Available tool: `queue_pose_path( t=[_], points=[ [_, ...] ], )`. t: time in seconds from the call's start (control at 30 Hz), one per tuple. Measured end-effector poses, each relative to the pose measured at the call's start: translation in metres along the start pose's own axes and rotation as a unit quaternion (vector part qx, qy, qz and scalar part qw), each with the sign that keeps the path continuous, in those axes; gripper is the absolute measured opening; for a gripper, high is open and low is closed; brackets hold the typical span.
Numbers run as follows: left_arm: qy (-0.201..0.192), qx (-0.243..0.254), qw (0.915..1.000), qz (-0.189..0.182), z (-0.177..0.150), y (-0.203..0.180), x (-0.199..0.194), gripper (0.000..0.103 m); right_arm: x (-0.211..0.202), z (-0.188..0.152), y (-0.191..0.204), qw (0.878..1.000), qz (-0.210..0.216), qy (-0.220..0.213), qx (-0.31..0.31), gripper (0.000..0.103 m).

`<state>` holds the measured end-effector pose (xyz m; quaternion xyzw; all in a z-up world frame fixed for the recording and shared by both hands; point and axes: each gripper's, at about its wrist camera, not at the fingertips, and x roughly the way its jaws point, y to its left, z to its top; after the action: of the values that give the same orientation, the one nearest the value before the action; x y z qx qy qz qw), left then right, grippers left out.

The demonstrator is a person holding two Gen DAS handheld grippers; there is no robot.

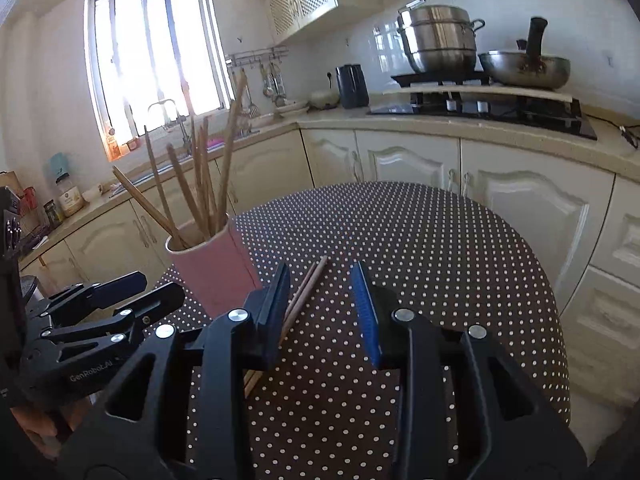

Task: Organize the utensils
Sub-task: 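Move the open right gripper back over the last loose chopsticks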

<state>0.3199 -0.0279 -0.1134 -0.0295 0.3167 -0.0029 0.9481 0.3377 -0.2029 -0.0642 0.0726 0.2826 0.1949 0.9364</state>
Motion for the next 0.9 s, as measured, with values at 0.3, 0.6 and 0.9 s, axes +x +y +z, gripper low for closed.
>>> queue_pose_path(
  t=[0.3, 0.6, 0.9],
  points=[
    [0.052, -0.005, 0.9986, -0.001, -0.017, 0.013, 0.024, 0.061, 0.067, -0.02, 0.014, 0.992, 0.013, 0.129, 0.0, 0.033],
    [0.074, -0.003, 0.9972, 0.014, -0.03, 0.027, 0.049, 0.061, 0.113, -0.027, 0.034, 0.984, -0.031, 0.174, -0.038, 0.033],
    [0.085, -0.017, 0.9962, 0.01, -0.03, 0.042, 0.065, 0.061, 0.129, -0.027, 0.045, 0.98, -0.047, 0.182, -0.063, 0.033]
  ],
)
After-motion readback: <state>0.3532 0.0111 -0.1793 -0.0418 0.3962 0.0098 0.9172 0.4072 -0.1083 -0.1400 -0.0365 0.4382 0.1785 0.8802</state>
